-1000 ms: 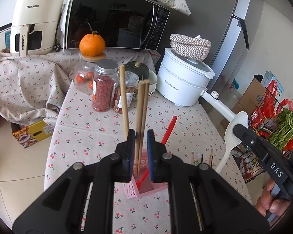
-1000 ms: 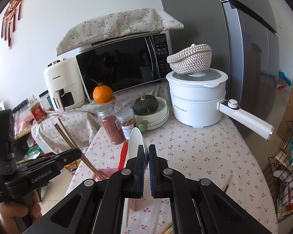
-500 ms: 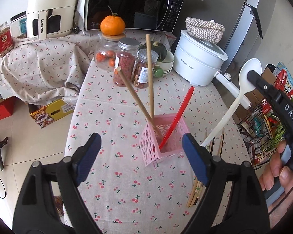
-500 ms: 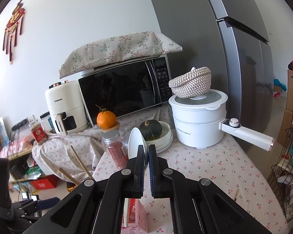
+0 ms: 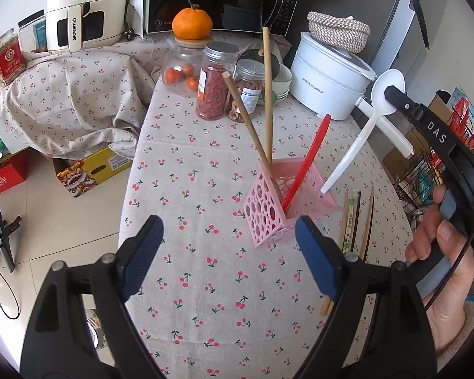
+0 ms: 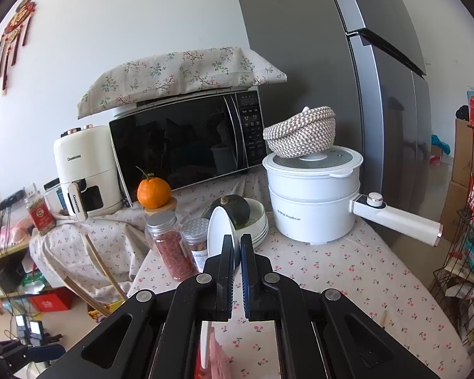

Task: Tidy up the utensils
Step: 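Lower the white spoon into the pink basket and open the right gripper, then lower the left gripper and grasp a third wooden chopstick, then lift the wooden chopstick with the left gripper while the right gripper grasps another wooden chopstick, then lower the chopstick into the pink basket and open the left gripper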

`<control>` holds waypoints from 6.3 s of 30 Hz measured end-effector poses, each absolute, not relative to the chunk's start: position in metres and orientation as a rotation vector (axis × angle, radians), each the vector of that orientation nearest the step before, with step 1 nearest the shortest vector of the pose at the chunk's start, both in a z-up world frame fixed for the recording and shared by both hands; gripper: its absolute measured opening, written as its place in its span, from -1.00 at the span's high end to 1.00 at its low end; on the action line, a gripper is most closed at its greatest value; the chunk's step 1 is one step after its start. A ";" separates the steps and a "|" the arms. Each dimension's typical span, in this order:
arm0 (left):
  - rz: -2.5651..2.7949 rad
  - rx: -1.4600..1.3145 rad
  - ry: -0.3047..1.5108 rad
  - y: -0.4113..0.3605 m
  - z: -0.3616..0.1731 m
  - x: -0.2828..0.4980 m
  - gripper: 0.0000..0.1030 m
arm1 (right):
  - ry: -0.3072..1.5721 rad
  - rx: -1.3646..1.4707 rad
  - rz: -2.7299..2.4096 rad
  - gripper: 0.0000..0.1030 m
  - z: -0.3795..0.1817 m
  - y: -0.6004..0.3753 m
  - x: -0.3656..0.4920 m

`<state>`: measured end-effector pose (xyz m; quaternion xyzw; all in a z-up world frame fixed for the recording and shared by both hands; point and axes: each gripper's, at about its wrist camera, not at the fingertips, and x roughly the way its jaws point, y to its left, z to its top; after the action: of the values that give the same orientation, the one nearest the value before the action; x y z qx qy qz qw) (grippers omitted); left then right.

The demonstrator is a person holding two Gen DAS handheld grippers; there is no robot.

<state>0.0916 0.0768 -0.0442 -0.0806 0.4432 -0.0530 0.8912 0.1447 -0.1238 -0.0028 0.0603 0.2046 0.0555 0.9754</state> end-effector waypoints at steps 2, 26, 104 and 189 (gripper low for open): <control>-0.112 -0.165 0.923 0.076 -0.045 0.092 -0.66 | 0.426 0.118 0.113 0.92 -0.008 -0.123 0.148; -0.155 -0.181 0.971 0.060 -0.048 0.090 -0.68 | 0.717 0.171 0.180 -0.50 -0.021 -0.181 0.139; -0.387 -0.016 0.952 -0.052 -0.041 0.079 0.86 | 1.275 0.236 -0.015 -0.58 -0.139 -0.323 0.141; -0.419 -0.246 0.514 0.052 0.048 0.040 0.87 | 0.802 0.310 0.192 0.87 -0.023 -0.239 0.112</control>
<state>0.0399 0.0517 0.0478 -0.1206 0.2518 -0.2052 0.9380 0.1115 -0.2390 -0.0228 0.1502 0.3882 0.0927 0.9045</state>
